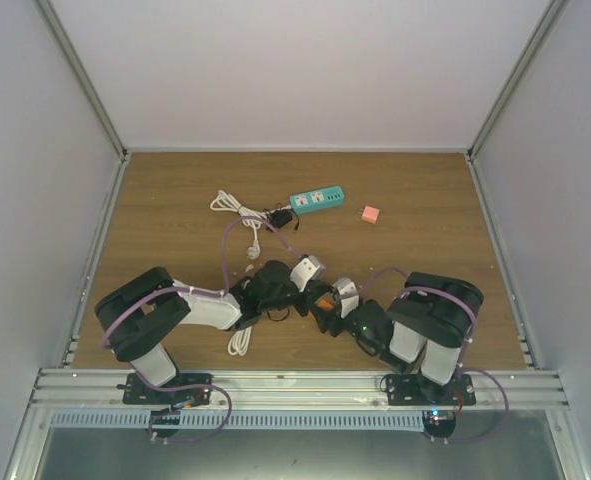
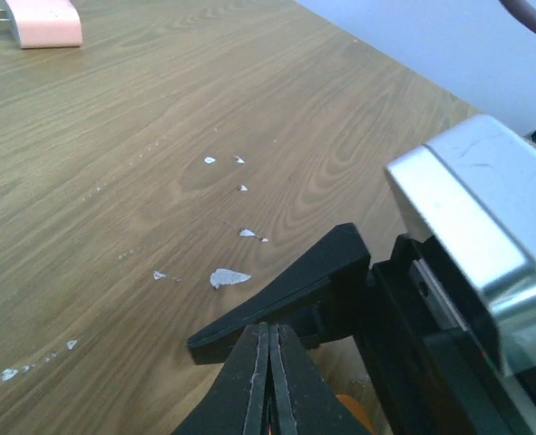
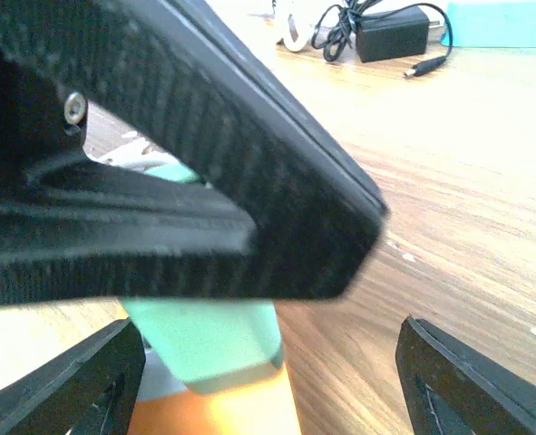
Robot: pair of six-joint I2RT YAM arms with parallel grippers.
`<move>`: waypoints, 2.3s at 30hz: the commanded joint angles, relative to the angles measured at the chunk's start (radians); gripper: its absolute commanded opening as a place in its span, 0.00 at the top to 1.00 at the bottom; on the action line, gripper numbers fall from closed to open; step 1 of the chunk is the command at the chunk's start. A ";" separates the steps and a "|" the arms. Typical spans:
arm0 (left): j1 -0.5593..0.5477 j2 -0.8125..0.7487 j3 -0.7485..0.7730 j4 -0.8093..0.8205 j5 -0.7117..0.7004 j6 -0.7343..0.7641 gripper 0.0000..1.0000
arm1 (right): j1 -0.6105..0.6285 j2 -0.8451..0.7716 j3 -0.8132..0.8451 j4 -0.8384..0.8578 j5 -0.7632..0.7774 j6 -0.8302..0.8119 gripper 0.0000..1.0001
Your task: Insert the plug
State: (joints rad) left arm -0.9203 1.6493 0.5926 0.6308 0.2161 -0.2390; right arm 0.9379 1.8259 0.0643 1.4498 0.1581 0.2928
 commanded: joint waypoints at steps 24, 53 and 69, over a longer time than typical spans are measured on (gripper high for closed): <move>-0.009 0.003 -0.137 0.019 -0.113 -0.029 1.00 | 0.009 -1.678 -0.242 -1.445 0.651 0.722 0.00; -0.029 -0.250 -0.159 0.076 -0.132 0.103 1.00 | -0.423 -1.147 0.161 -1.375 0.156 0.334 0.00; -0.046 -0.258 -0.121 0.115 -0.159 0.149 1.00 | -0.424 -1.110 0.136 -1.315 0.114 0.339 0.00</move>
State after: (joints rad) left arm -0.9569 1.3632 0.4404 0.6697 0.0772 -0.1139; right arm 0.5240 0.7200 0.2089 0.1158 0.2810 0.6430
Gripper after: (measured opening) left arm 0.008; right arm 0.995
